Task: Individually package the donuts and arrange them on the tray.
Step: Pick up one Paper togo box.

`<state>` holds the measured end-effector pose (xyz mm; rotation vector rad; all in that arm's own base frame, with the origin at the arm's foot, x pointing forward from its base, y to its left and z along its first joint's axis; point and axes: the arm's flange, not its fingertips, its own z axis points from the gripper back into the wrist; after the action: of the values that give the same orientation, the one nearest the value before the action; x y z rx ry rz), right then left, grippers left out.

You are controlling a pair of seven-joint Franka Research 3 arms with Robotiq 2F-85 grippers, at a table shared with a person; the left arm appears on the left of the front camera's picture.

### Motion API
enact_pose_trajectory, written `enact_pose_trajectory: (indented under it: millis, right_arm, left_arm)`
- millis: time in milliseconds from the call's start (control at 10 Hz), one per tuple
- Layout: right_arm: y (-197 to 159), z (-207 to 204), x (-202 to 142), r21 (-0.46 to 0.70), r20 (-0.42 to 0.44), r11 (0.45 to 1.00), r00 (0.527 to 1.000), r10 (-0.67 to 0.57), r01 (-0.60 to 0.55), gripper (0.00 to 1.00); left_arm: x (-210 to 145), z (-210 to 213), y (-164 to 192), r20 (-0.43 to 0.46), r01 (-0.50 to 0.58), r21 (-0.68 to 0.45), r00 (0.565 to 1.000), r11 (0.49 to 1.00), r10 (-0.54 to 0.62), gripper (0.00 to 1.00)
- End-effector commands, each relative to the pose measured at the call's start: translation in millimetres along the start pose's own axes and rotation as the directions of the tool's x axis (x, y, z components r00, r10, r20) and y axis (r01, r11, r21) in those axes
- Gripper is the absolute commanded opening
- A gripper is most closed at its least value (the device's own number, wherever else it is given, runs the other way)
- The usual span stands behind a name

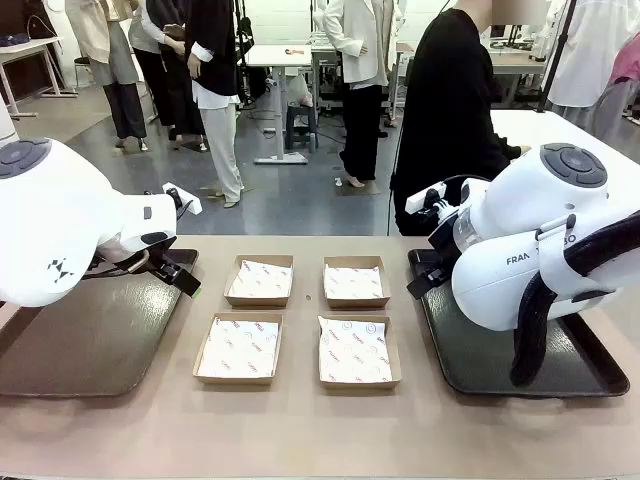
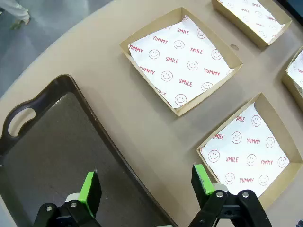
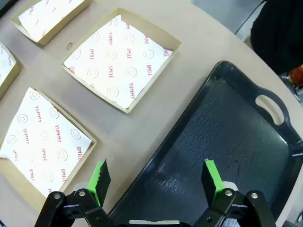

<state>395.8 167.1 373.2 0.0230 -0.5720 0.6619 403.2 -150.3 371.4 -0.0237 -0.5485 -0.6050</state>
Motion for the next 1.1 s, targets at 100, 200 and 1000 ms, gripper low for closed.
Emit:
enact_pose_trajectory:
  millis: [100,200,1000]
  right_arm:
    - [0.1,0.0,0.0,0.000,0.000,1.000,1.000,0.000,0.000,1.00]
    - [0.1,0.0,0.0,0.000,0.000,1.000,1.000,0.000,0.000,1.00]
    - [0.1,0.0,0.0,0.000,0.000,1.000,1.000,0.000,0.000,1.00]
  left_arm:
    - [0.0,0.0,-0.1,0.000,0.000,0.000,1.000,1.000,0.000,1.00]
    - [0.0,0.0,-0.1,0.000,0.000,0.000,1.000,1.000,0.000,1.00]
    - [0.0,0.0,-0.1,0.000,0.000,0.000,1.000,1.000,0.000,1.00]
